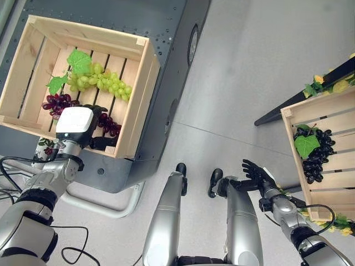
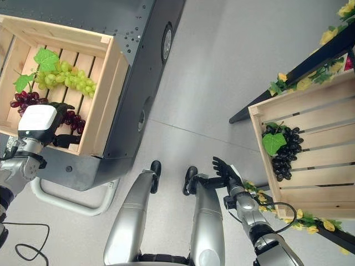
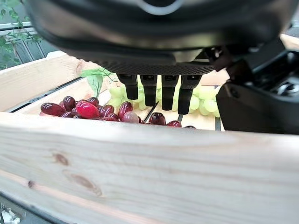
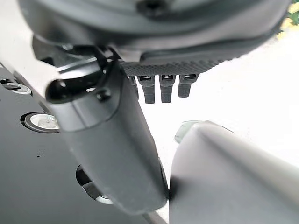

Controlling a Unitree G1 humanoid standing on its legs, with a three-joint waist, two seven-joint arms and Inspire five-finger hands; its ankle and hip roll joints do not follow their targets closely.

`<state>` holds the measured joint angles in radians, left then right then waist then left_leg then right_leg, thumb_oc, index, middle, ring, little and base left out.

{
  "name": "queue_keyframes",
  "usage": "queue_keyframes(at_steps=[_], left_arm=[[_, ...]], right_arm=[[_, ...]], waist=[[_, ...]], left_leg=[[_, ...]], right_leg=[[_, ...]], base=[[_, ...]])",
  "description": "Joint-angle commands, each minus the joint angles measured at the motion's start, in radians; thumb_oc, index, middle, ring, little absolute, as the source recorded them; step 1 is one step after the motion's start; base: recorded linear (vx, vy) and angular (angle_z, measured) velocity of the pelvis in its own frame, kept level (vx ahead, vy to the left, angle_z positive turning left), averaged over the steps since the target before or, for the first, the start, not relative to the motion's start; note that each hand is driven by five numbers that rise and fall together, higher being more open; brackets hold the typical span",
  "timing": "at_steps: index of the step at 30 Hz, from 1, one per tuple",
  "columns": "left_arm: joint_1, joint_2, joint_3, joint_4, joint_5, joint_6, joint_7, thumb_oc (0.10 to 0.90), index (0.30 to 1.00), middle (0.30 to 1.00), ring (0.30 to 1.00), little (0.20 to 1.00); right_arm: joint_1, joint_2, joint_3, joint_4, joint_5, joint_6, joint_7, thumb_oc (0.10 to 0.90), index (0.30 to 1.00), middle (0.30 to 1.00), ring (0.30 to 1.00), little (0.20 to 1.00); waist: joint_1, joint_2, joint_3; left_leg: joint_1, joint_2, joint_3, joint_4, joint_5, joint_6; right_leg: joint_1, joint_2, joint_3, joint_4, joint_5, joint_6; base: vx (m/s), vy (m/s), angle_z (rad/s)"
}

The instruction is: Pick up the fruits from the basket on one side to the basket on the other side

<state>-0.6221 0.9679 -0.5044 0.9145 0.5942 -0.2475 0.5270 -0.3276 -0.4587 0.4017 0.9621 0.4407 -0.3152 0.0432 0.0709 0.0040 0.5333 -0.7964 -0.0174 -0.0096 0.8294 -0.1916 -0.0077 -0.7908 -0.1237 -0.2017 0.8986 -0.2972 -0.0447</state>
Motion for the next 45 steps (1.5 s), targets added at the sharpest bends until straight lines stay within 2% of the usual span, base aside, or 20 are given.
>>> queue_keyframes(at_steps=[1, 2, 4, 12, 18, 24, 32, 37, 39, 40, 41, 42, 45], left_arm=[[-0.071, 0.178, 0.038, -0.033, 0.046, 0.107, 0.102, 0.8, 0.9, 0.9, 0.9, 0.9], [-0.101, 0.199, 0.012, -0.035, 0.055, 0.151, 0.102, 0.8, 0.9, 0.9, 0.9, 0.9], [-0.132, 0.216, -0.012, -0.025, 0.081, 0.177, 0.095, 0.8, 0.9, 0.9, 0.9, 0.9], [-0.226, 0.252, -0.135, -0.016, 0.248, 0.223, 0.033, 0.8, 0.9, 0.9, 0.9, 0.9], [-0.324, 0.299, -0.254, -0.057, 0.355, 0.262, -0.102, 0.8, 0.9, 0.9, 0.9, 0.9], [-0.449, 0.332, -0.358, -0.118, 0.353, 0.211, -0.162, 0.8, 0.9, 0.9, 0.9, 0.9], [-0.473, 0.333, -0.386, -0.111, 0.373, 0.178, -0.218, 0.8, 0.9, 0.9, 0.9, 0.9], [-0.484, 0.326, -0.403, -0.087, 0.36, 0.235, -0.281, 0.8, 0.9, 0.9, 0.9, 0.9], [-0.494, 0.324, -0.411, -0.061, 0.336, 0.281, -0.324, 0.8, 0.9, 0.9, 0.9, 0.9], [-0.497, 0.324, -0.414, -0.05, 0.331, 0.299, -0.341, 0.551, 0.526, 0.526, 0.526, 0.526], [-0.495, 0.324, -0.41, -0.042, 0.333, 0.303, -0.342, 0.551, 0.526, 0.526, 0.526, 0.526], [-0.491, 0.324, -0.405, -0.039, 0.332, 0.304, -0.339, 0.4, 0.3, 0.3, 0.3, 0.3], [-0.473, 0.313, -0.386, -0.024, 0.333, 0.309, -0.318, 0.4, 0.3, 0.3, 0.3, 0.3]], right_arm=[[0.047, -0.049, 0.009, -0.063, 0.036, -0.071, -0.006, 0.8, 0.9, 0.9, 0.9, 0.9], [0.043, -0.053, 0.019, -0.076, 0.035, -0.067, -0.01, 0.8, 0.9, 0.9, 0.9, 0.9], [0.037, -0.054, 0.027, -0.08, 0.034, -0.064, -0.015, 0.8, 0.9, 0.9, 0.9, 0.9], [-0.013, -0.041, 0.058, -0.042, 0.054, -0.072, -0.008, 0.8, 0.9, 0.9, 0.9, 0.9], [-0.018, -0.042, 0.06, -0.014, 0.051, -0.071, 0.007, 0.8, 0.9, 0.9, 0.9, 0.9], [-0.014, -0.044, 0.052, 0.011, 0.063, -0.085, 0.025, 0.8, 0.9, 0.9, 0.9, 0.9], [-0.015, -0.029, 0.05, 0.01, 0.068, -0.111, 0.038, 0.8, 0.9, 0.9, 0.9, 0.9], [-0.015, -0.032, 0.05, 0.013, 0.069, -0.116, 0.043, 0.8, 0.9, 0.9, 0.9, 0.9], [-0.015, -0.03, 0.053, 0.013, 0.077, -0.12, 0.045, 0.8, 0.9, 0.9, 0.9, 0.9], [-0.014, -0.028, 0.055, 0.007, 0.082, -0.12, 0.045, 0.8, 0.9, 0.9, 0.9, 0.9], [-0.014, -0.027, 0.055, 0.004, 0.087, -0.12, 0.046, 0.8, 0.9, 0.9, 0.9, 0.9], [-0.015, -0.026, 0.055, 0.004, 0.091, -0.121, 0.046, 0.8, 0.9, 0.9, 0.9, 0.9], [-0.013, -0.016, 0.054, 0.005, 0.1, -0.133, 0.049, 0.8, 0.9, 0.9, 0.9, 0.9]], waist=[[0.003, 0.006, -0.013], [0.004, 0.005, -0.013], [0.006, 0.003, -0.013], [0.019, -0.01, -0.013], [0.019, -0.026, -0.013], [0.021, -0.038, -0.013], [0.023, -0.061, -0.013], [0.019, -0.068, -0.013], [0.02, -0.072, -0.013], [0.02, -0.076, -0.013], [0.021, -0.078, -0.013], [0.022, -0.078, -0.013], [0.027, -0.08, -0.013]], left_leg=[[0.045, -0.038, 0.079, -0.058, -0.019, 0.039], [0.031, -0.037, 0.077, -0.056, -0.015, 0.038], [0.023, -0.037, 0.075, -0.058, -0.012, 0.037], [0.009, -0.034, 0.057, -0.079, 0.006, 0.026], [-0.001, -0.025, 0.051, -0.08, 0.008, 0.025], [-0.012, -0.023, 0.044, -0.071, 0.002, 0.028], [-0.039, -0.015, 0.032, -0.062, 0.001, 0.028], [-0.065, -0.009, 0.03, -0.053, 0.0, 0.03], [-0.078, -0.008, 0.027, -0.05, 0.0, 0.032], [-0.085, -0.008, 0.025, -0.047, -0.001, 0.033], [-0.088, -0.009, 0.023, -0.047, -0.001, 0.034], [-0.089, -0.008, 0.022, -0.048, 0.0, 0.035], [-0.087, -0.01, 0.019, -0.049, -0.003, 0.036]], right_leg=[[0.099, 0.01, -0.01, -0.052, 0.016, 0.01], [0.084, 0.008, -0.011, -0.047, 0.018, 0.012], [0.078, 0.007, -0.014, -0.048, 0.02, 0.013], [0.08, 0.015, -0.027, -0.074, 0.026, 0.015], [0.077, 0.015, -0.035, -0.074, 0.025, 0.017], [0.063, 0.011, -0.04, -0.056, 0.021, 0.021], [0.038, 0.018, -0.046, -0.043, 0.021, 0.027], [0.011, 0.017, -0.048, -0.033, 0.022, 0.027], [0.001, 0.017, -0.052, -0.032, 0.023, 0.027], [-0.004, 0.017, -0.054, -0.032, 0.025, 0.027], [-0.007, 0.017, -0.056, -0.031, 0.026, 0.027], [-0.008, 0.017, -0.058, -0.031, 0.026, 0.028], [-0.005, 0.015, -0.063, -0.032, 0.026, 0.028]], base=[[-0.01, -0.011, 0.21], [-0.02, -0.016, 0.2], [-0.02, -0.024, 0.12], [-0.01, -0.027, 0.06], [0.0, 0.0, 0.0], [0.02, -0.024, 0.04], [0.01, -0.013, 0.02], [0.0, 0.022, -0.02], [0.0, 0.0, 0.0], [0.0, 0.0, 0.0], [0.0, 0.0, 0.0], [0.0, 0.0, 0.0], [0.0, 0.0, 0.0]])
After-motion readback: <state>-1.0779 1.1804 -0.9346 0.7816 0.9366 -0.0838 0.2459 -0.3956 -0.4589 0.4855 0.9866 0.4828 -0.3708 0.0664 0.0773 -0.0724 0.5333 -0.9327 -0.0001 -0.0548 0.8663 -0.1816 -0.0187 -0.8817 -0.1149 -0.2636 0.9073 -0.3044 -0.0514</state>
